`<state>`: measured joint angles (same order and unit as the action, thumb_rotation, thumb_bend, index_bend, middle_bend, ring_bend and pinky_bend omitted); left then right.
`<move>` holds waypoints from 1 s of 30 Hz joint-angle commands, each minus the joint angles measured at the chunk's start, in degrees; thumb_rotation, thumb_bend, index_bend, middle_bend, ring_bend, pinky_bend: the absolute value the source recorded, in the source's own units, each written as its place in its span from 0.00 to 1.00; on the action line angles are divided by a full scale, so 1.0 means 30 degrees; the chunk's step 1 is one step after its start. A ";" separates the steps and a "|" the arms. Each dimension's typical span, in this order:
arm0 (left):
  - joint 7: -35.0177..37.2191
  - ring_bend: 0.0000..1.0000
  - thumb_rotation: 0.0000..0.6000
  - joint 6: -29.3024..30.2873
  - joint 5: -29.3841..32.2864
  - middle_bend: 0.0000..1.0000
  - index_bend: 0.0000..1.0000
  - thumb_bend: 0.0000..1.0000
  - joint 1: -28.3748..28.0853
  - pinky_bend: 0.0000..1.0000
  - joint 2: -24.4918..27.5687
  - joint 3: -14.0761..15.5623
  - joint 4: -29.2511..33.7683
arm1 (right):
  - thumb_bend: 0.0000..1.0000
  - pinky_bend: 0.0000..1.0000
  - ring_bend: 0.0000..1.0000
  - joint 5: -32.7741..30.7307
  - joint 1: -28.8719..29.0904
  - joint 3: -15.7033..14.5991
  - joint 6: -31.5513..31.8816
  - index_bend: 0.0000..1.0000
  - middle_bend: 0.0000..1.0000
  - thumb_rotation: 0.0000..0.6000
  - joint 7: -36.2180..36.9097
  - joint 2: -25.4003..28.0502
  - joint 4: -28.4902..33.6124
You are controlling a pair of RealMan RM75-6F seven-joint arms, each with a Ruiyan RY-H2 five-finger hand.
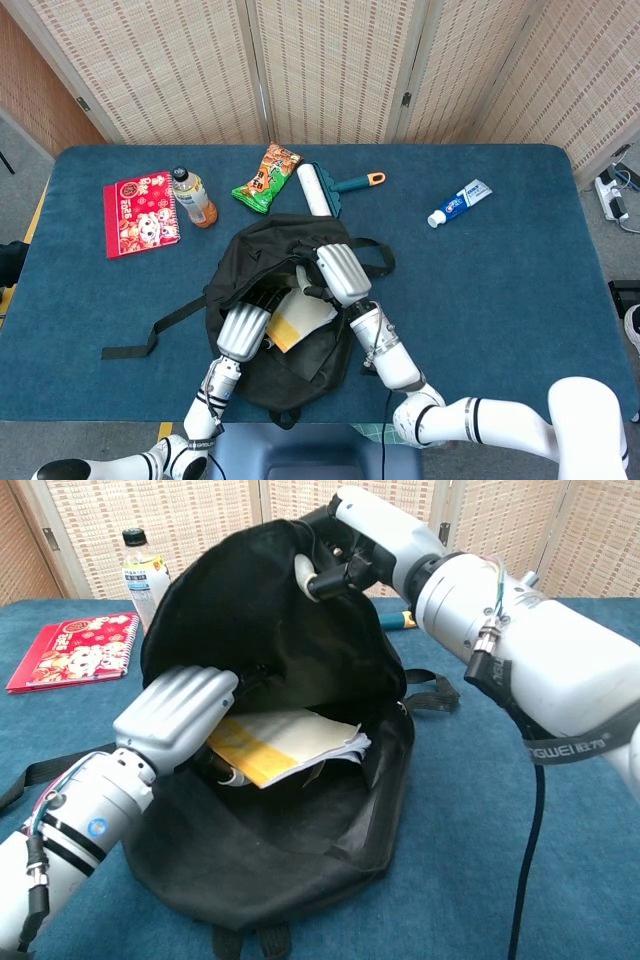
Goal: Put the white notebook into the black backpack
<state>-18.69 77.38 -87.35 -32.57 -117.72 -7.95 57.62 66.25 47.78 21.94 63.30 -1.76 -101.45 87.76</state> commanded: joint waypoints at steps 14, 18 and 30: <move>-0.7383 0.03 1.00 -0.2830 0.2551 0.01 0.00 0.00 0.0696 0.13 0.4170 0.0892 0.8599 | 0.68 0.27 0.30 0.0112 -0.0078 -0.0073 -0.0171 0.61 0.38 1.00 0.0382 0.0034 -0.0215; -0.8198 0.02 1.00 -0.3135 0.3000 0.00 0.00 0.00 0.0688 0.11 0.5231 0.0936 1.0457 | 0.68 0.27 0.30 0.0202 -0.0131 -0.0131 -0.0149 0.61 0.38 1.00 0.0384 0.0109 -0.0160; -0.1023 0.24 1.00 0.1087 -0.1652 0.22 0.20 0.00 0.1783 0.21 0.6432 0.1740 0.8109 | 0.68 0.27 0.30 0.0116 -0.0309 -0.0201 -0.0325 0.61 0.38 1.00 0.0596 0.0391 -0.0104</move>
<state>-26.81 76.78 -88.52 -28.39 -99.41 -3.54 85.15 66.61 46.85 21.35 62.33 0.02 -100.28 87.46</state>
